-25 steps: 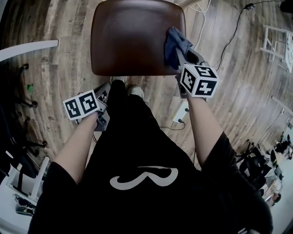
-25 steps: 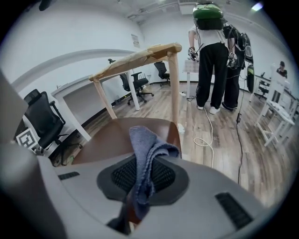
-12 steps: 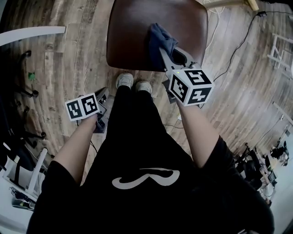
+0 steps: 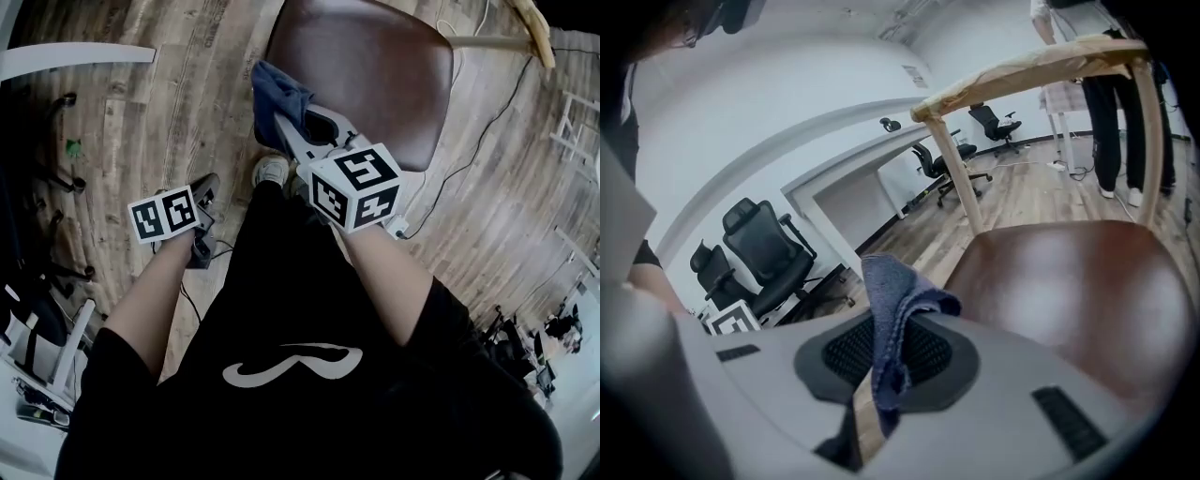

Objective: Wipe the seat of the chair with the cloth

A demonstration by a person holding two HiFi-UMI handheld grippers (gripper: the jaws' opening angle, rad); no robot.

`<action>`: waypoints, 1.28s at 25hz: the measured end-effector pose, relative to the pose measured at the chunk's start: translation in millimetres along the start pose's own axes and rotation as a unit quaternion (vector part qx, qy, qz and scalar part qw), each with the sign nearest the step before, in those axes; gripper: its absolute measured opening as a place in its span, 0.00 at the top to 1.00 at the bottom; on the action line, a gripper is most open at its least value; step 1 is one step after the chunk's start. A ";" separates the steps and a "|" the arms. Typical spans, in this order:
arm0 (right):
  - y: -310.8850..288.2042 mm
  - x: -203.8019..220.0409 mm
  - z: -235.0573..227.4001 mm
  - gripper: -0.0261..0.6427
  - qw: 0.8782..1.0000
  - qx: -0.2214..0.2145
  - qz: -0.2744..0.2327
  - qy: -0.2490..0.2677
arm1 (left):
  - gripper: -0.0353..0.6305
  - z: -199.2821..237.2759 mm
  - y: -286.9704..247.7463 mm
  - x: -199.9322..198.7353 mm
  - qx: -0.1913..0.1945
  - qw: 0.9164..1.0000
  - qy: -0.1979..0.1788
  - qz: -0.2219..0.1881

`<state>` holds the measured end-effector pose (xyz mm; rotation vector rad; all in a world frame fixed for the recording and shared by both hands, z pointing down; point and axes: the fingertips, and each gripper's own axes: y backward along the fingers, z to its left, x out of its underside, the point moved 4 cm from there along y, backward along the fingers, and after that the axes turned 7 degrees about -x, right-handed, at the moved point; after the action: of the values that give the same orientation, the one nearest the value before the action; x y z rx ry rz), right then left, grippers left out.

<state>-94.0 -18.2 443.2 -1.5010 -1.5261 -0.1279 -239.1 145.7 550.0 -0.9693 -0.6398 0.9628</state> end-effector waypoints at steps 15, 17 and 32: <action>-45.3 35.1 -8.0 0.88 0.997 0.015 0.076 0.020 | 0.93 15.3 -4.4 -1.4 0.006 1.000 0.005 0.015; -45.2 36.8 -14.9 0.88 0.996 0.026 0.085 0.025 | 0.93 16.4 -3.5 -2.4 0.005 1.000 0.006 0.015; -37.2 45.6 -38.6 0.88 0.989 0.067 0.119 0.063 | 0.93 12.9 -3.2 -9.5 0.003 1.000 -0.012 0.027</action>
<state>-94.2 -19.5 513.6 -1.5254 -1.2218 0.0195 -252.6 141.5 558.2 -0.9757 -0.6330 1.0253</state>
